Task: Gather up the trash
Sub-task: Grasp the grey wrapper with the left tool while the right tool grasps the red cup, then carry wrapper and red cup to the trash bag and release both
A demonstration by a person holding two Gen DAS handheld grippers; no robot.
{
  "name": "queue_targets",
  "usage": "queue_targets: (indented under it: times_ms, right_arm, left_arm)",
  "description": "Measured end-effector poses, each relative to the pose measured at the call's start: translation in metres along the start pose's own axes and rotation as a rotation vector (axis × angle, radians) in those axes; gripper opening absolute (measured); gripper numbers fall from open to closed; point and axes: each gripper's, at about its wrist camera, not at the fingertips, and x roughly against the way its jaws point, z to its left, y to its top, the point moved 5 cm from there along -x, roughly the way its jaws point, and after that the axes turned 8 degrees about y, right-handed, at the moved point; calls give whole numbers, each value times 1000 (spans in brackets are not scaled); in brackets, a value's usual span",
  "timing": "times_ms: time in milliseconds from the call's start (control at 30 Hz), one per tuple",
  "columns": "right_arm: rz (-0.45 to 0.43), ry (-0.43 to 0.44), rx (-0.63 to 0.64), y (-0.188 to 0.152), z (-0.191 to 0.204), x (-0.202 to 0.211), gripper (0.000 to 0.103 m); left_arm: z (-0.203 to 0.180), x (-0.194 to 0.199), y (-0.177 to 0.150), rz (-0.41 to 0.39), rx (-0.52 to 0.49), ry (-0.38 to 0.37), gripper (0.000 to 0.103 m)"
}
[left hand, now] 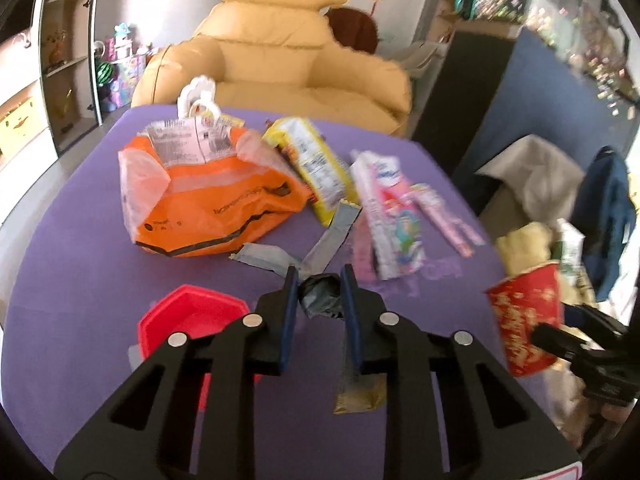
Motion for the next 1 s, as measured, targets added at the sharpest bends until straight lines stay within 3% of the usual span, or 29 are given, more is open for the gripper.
queue_targets:
  times_ms: [233,433,733,1000]
  right_arm:
    - [-43,-16,37,8,13,21,57]
    - [-84,-31,63,12,21,40,57]
    - [-147,-89,82,19,10,71,57]
    - [-206,-180,25,16,-30,112,57]
  left_arm:
    - [-15,53,10,-121,-35,-55,21]
    - [-37,74,18,-172,-72,-93,21]
    - [-78,83,27,-203,-131,-166,21]
    - [-141,70,30,-164,-207,-290,21]
